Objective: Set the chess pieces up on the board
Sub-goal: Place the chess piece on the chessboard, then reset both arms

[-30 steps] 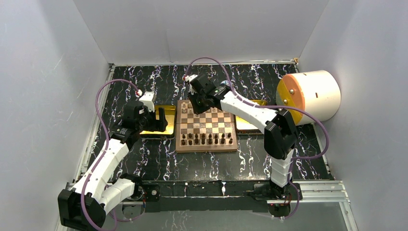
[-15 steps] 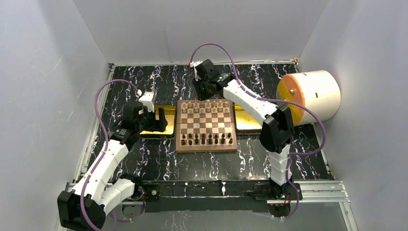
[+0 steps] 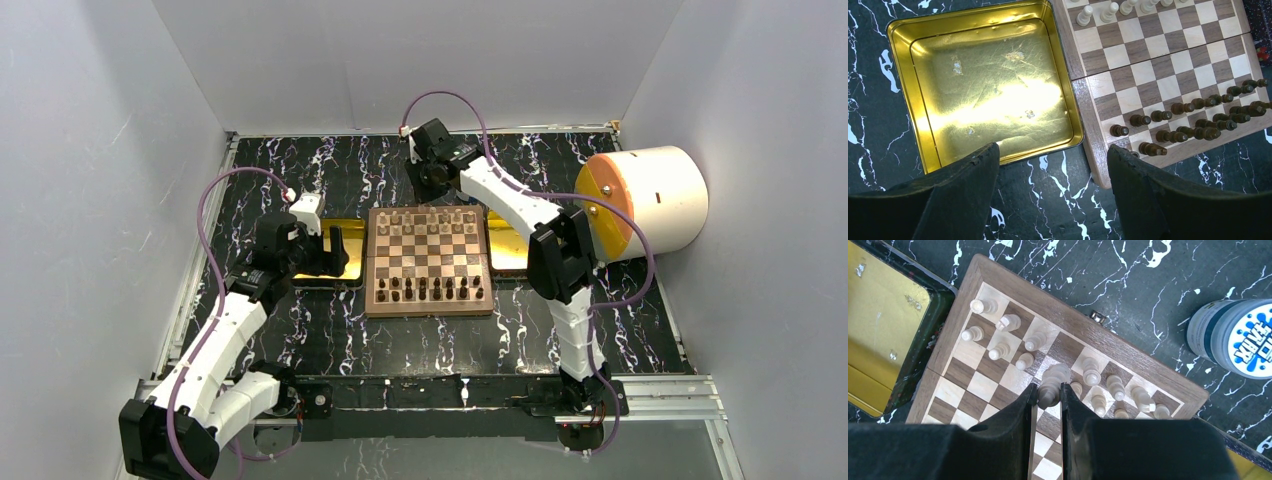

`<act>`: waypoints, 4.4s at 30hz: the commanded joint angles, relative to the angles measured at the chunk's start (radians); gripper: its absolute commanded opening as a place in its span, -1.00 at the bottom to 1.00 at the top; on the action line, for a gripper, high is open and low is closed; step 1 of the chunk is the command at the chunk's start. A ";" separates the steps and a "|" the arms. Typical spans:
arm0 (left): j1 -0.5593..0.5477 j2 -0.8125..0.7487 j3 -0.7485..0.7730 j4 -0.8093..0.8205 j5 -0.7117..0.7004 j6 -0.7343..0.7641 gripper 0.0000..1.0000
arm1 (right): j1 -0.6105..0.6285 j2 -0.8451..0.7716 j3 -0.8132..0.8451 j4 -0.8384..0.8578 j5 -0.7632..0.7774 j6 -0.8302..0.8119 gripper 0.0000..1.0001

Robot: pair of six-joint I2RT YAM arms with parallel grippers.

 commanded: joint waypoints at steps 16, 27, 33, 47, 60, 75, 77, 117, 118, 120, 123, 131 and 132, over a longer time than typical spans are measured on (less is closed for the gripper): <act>-0.002 -0.019 0.001 0.015 0.039 0.015 0.52 | -0.025 0.115 0.114 -0.017 -0.065 0.031 -0.54; -0.001 -0.020 0.001 0.017 0.043 0.015 0.53 | -0.030 0.135 0.108 -0.016 -0.078 0.049 -0.54; -0.001 -0.022 0.000 0.018 0.043 0.015 0.53 | -0.030 0.135 0.083 0.001 -0.079 0.052 -0.53; -0.003 -0.019 0.000 0.017 0.047 0.014 0.53 | -0.032 0.160 0.084 -0.004 -0.075 0.057 -0.51; -0.005 -0.025 0.000 0.015 0.040 0.017 0.53 | -0.033 0.169 0.089 -0.010 -0.069 0.055 -0.44; -0.004 -0.026 0.000 0.016 0.045 0.015 0.53 | -0.033 0.162 0.129 -0.031 -0.068 0.066 -0.08; -0.003 -0.028 -0.001 0.015 0.042 0.014 0.53 | -0.033 0.155 0.130 -0.029 -0.055 0.065 0.06; -0.004 -0.002 0.332 -0.108 0.216 -0.208 0.79 | -0.033 -0.861 -0.710 0.273 -0.151 0.156 0.97; -0.004 -0.010 0.331 -0.117 0.215 -0.208 0.79 | -0.033 -0.914 -0.755 0.307 -0.144 0.168 0.97; -0.004 -0.031 0.321 -0.128 0.212 -0.214 0.79 | -0.033 -1.006 -0.837 0.380 -0.128 0.205 0.97; -0.003 -0.067 0.292 -0.142 0.214 -0.226 0.79 | -0.032 -1.108 -0.921 0.410 -0.091 0.260 0.97; -0.004 -0.115 0.230 -0.167 0.216 -0.238 0.79 | -0.033 -1.156 -1.019 0.390 -0.130 0.378 0.97; -0.004 -0.119 0.224 -0.165 0.214 -0.238 0.80 | -0.033 -1.155 -1.025 0.387 -0.130 0.380 0.97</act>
